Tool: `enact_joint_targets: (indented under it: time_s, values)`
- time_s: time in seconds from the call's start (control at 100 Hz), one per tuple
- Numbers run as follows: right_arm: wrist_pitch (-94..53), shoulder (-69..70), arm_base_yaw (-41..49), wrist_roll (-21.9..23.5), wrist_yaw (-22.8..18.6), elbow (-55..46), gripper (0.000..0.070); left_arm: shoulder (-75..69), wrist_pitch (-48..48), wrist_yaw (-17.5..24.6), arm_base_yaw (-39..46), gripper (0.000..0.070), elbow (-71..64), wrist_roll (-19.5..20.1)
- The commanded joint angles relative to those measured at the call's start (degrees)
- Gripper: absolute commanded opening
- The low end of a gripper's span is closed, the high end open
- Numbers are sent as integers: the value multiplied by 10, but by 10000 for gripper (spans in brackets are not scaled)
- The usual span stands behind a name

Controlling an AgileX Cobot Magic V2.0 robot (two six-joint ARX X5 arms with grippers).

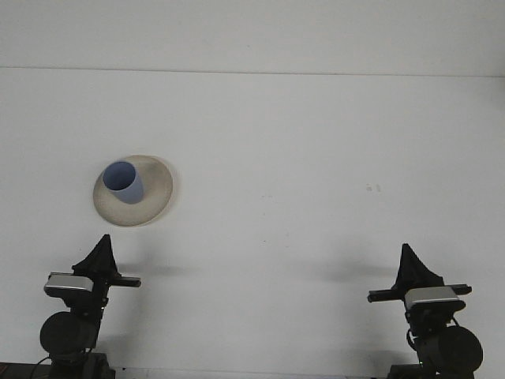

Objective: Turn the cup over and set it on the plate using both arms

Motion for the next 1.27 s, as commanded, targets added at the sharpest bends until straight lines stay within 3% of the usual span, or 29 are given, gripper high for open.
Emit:
enact_joint_targets:
  time_s: [0.0, 0.37, 1.26]
  values:
    - [12, -16, 0, 4, 2, -18, 0, 0, 7, 1, 0, 11, -12, 0]
    - [127, -13, -3, 16, 2, -121, 0, 0, 7, 1, 0, 11, -11, 0]
    - [126, -13, -4, 15, 14, -120, 0, 0, 7, 1, 0, 11, -11, 0]
